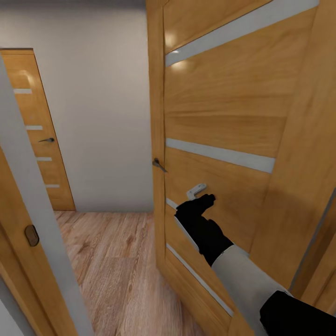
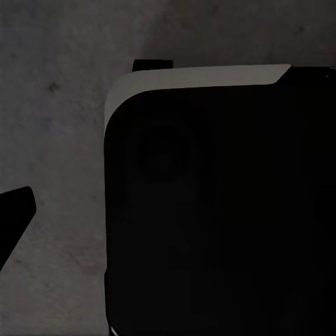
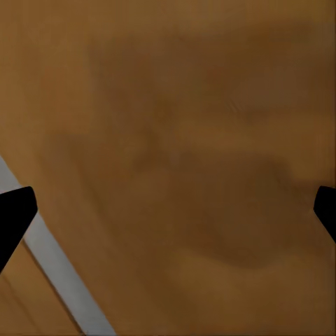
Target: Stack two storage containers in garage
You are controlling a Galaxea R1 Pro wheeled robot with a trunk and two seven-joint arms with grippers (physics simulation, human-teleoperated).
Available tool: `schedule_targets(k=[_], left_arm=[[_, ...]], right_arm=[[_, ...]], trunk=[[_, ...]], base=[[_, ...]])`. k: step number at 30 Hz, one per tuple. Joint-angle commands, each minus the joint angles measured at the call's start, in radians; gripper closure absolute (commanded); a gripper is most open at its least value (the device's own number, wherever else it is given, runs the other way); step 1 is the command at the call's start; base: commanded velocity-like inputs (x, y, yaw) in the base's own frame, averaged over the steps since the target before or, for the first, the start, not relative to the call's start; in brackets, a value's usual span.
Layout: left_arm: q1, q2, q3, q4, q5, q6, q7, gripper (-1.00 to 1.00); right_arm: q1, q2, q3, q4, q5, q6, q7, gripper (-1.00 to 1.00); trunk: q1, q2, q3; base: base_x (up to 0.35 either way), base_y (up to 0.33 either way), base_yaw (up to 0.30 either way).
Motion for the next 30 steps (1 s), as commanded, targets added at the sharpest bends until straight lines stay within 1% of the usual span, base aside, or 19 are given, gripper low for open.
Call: schedule_targets(k=[1,6,10,13,18,23,25,28,30], left_arm=[[0.000,0.000,0.001,0.000,0.001,-0.002,0.000,-1.00],[0.000,0.000,0.001,0.000,0.001,-0.002,0.000,-1.00],[0.000,0.000,0.001,0.000,0.001,-0.002,0.000,-1.00],[0.000,0.000,0.001,0.000,0.001,-0.002,0.000,-1.00],[0.000,0.000,0.001,0.000,0.001,-0.002,0.000,-1.00],[0.000,0.000,0.001,0.000,0.001,-0.002,0.000,-1.00],[0.000,0.000,0.001,0.000,0.001,-0.002,0.000,-1.00],[0.000,0.000,0.001,0.000,0.001,-0.002,0.000,-1.00],[0.000,0.000,0.001,0.000,0.001,-0.002,0.000,-1.00]], right_arm=[[-0.003,0.000,0.001,0.004,0.008,0.012,-0.008,-1.00],[-0.025,0.000,-0.001,0.031,0.007,0.012,-0.009,-1.00],[-0.056,0.000,-0.003,0.129,0.006,0.012,-0.009,-1.00],[-0.061,0.000,-0.004,0.152,0.006,0.012,-0.010,-1.00],[-0.099,0.000,-0.004,0.213,0.004,0.012,-0.009,-1.00],[-0.106,0.000,-0.004,0.227,0.004,0.012,-0.010,-1.00],[-0.124,0.000,-0.005,0.246,0.003,0.012,-0.009,-1.00],[-0.156,0.000,-0.005,0.302,0.001,0.002,-0.008,-1.00],[-0.161,0.000,-0.005,0.311,0.000,-0.006,-0.008,-1.00]], trunk=[[0.000,-0.001,-0.001],[0.000,-0.001,-0.001],[0.000,-0.001,-0.001],[0.000,-0.001,-0.001],[0.000,-0.001,-0.001],[0.000,-0.001,-0.001],[0.000,-0.001,-0.001],[0.000,-0.001,-0.001],[0.000,-0.001,-0.001]], base=[[0.000,0.000,0.000],[0.000,0.000,0.000],[0.000,0.000,0.000],[0.000,0.000,0.000],[0.000,0.000,0.000],[0.000,0.000,0.000],[0.000,0.000,0.000],[0.000,0.000,0.000],[0.000,0.000,0.000]])
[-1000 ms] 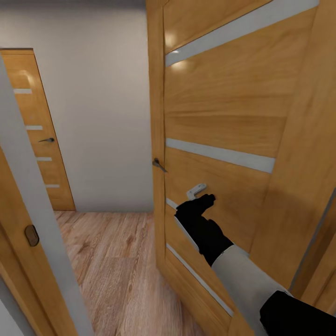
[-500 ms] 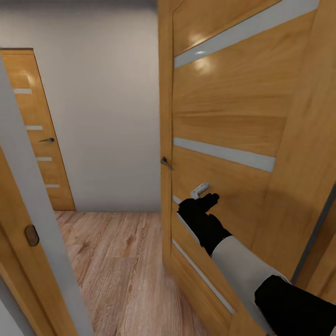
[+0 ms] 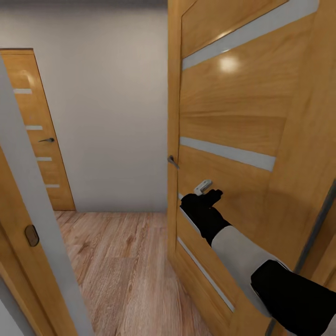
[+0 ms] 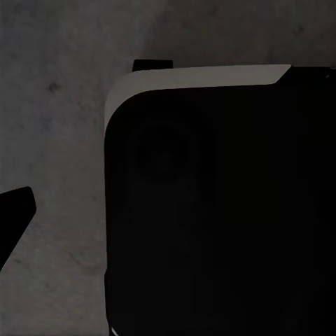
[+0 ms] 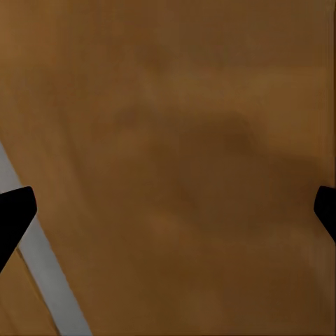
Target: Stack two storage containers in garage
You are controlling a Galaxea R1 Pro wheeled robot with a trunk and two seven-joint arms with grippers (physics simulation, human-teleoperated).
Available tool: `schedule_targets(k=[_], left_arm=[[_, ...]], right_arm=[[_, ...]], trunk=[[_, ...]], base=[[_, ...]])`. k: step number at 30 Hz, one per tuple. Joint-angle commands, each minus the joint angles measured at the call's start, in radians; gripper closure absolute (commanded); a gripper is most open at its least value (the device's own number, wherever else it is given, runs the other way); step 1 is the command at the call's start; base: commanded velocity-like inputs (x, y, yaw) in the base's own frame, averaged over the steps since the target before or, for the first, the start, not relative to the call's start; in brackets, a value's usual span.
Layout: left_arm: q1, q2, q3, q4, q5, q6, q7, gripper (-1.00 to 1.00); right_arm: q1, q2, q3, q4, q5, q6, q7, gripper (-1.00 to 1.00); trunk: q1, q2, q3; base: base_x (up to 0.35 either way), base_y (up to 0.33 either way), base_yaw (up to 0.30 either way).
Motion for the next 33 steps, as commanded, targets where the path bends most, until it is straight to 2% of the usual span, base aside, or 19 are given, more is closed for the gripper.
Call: schedule_targets(k=[1,11,15,16,19,20,25,29,33], left_arm=[[0.000,0.000,0.001,0.000,0.001,-0.002,0.000,-1.00],[0.000,0.000,0.001,0.000,0.001,-0.002,0.000,-1.00],[0.000,0.000,0.001,0.000,0.001,-0.001,0.000,-1.00],[0.000,0.000,0.001,0.000,0.001,-0.002,0.000,-1.00],[0.000,0.000,0.001,0.000,0.001,-0.001,0.000,-1.00],[0.000,0.000,0.001,0.000,0.001,-0.002,0.000,-1.00],[0.000,0.000,0.001,0.000,0.001,-0.001,0.000,-1.00],[0.000,0.000,0.001,0.000,0.001,-0.001,0.000,-1.00],[0.000,0.000,0.002,0.000,0.001,-0.001,0.000,-1.00]], right_arm=[[-0.003,0.000,0.004,0.003,0.003,0.005,-0.007,-1.00],[-0.005,0.000,0.003,-0.003,0.003,0.004,-0.004,-1.00],[-0.004,0.000,-0.003,-0.146,0.000,0.025,-0.001,-1.00],[-0.002,0.000,-0.004,-0.206,-0.018,0.025,0.001,-1.00],[0.001,0.000,-0.003,-0.280,-0.071,0.025,0.003,-1.00],[0.005,0.000,-0.001,-0.319,-0.120,0.025,0.005,-1.00],[0.026,0.000,0.008,-0.352,-0.205,0.025,0.010,-1.00],[0.105,0.000,0.012,-0.403,-0.238,0.025,0.050,-1.00],[0.202,0.000,0.019,-0.458,-0.249,0.025,0.168,-1.00]], trunk=[[0.000,0.000,-0.001],[0.000,0.000,-0.001],[0.000,0.000,-0.001],[0.000,0.000,-0.001],[0.000,0.000,-0.001],[0.000,0.000,-0.001],[0.000,0.000,-0.001],[0.000,0.000,-0.001],[0.000,0.000,-0.001]], base=[[0.000,0.000,0.000],[0.000,0.000,0.000],[0.000,0.000,0.000],[0.000,0.000,0.000],[0.000,0.000,0.000],[0.000,0.000,0.000],[0.000,0.000,0.000],[0.000,0.000,0.000],[0.000,0.000,0.000]])
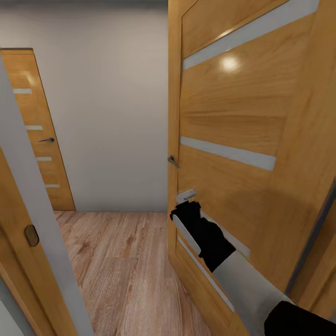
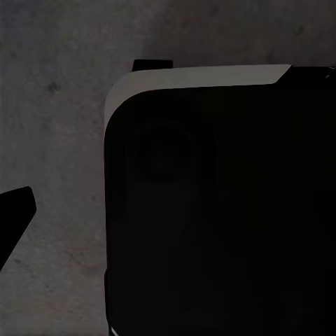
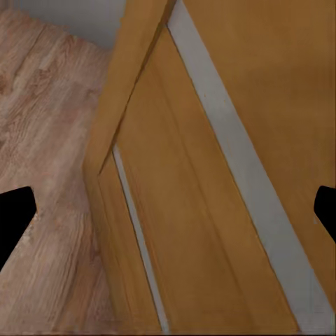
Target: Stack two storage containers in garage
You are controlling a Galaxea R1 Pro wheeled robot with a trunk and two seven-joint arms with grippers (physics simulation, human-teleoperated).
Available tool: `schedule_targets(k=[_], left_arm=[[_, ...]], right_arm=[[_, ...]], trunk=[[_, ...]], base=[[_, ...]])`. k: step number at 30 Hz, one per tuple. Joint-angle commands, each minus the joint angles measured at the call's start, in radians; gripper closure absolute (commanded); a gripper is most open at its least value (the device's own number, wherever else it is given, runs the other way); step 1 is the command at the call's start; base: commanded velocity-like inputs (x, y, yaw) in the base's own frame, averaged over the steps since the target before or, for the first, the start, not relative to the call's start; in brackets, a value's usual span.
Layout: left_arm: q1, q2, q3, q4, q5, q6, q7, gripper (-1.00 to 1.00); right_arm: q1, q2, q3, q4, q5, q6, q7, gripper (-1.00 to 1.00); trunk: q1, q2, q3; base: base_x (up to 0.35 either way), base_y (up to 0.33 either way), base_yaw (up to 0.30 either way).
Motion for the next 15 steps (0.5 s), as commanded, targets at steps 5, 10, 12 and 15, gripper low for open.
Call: schedule_targets(k=[5,10,12,15], left_arm=[[0.000,0.000,0.001,0.000,0.001,-0.002,0.000,-1.00],[0.000,0.000,0.001,0.000,0.001,-0.002,0.000,-1.00],[0.000,0.000,0.002,0.000,0.001,-0.002,0.000,-1.00],[0.000,0.000,0.002,0.000,0.001,-0.002,0.000,-1.00]], right_arm=[[0.090,0.000,0.009,-0.013,-0.011,-0.039,0.095,-1.00],[0.170,0.000,0.012,-0.018,-0.011,-0.082,0.135,-1.00],[0.180,0.000,0.012,-0.019,-0.012,-0.088,0.152,-1.00],[0.186,0.000,0.012,-0.019,-0.010,-0.092,0.183,-1.00]], trunk=[[0.000,-0.001,-0.001],[0.000,-0.001,-0.001],[0.000,-0.001,-0.001],[0.000,-0.001,-0.001]], base=[[0.000,0.000,0.000],[0.000,0.000,0.000],[0.000,0.000,0.000],[0.000,0.000,0.000]])
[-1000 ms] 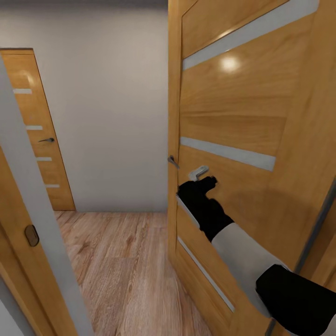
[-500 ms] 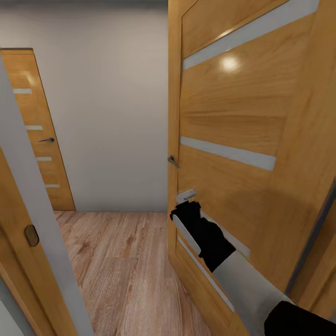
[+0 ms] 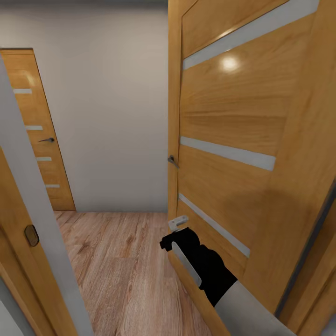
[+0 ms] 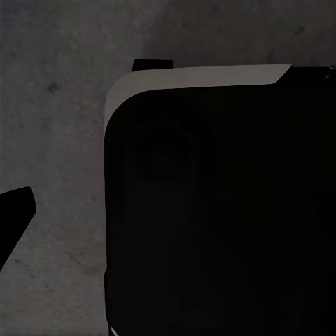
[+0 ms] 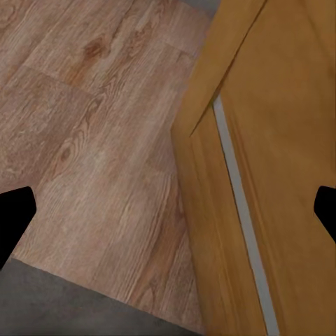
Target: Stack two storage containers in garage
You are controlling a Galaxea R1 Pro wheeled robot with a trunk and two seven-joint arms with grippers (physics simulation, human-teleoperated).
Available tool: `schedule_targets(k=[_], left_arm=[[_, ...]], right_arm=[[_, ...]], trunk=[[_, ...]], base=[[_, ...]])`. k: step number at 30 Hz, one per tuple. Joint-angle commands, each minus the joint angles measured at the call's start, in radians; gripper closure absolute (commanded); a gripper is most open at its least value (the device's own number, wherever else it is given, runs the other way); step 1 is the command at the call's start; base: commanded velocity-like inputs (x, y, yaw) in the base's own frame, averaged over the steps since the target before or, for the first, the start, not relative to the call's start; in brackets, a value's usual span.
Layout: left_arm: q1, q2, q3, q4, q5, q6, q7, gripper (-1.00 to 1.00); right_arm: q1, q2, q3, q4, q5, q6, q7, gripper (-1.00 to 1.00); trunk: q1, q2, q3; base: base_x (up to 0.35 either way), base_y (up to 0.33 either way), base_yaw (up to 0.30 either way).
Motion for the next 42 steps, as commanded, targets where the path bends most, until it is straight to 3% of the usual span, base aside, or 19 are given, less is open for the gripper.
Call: schedule_targets(k=[1,22,42], left_arm=[[-0.001,0.000,0.001,0.000,0.001,-0.002,0.000,-1.00],[-0.001,0.001,0.000,-0.001,0.001,-0.001,-0.002,-1.00],[-0.001,0.002,0.000,-0.001,0.003,0.000,-0.001,-1.00]], right_arm=[[0.000,0.000,0.001,-0.001,-0.010,0.002,-0.004,-1.00],[0.001,0.000,-0.001,0.001,-0.008,0.000,0.004,-1.00],[0.001,0.000,0.000,0.001,-0.008,0.002,0.005,-1.00]], trunk=[[0.000,-0.001,-0.001],[0.000,-0.001,-0.001],[0.000,-0.001,-0.001]], base=[[0.000,0.000,0.000],[0.002,0.000,0.000],[0.108,0.000,0.000]])
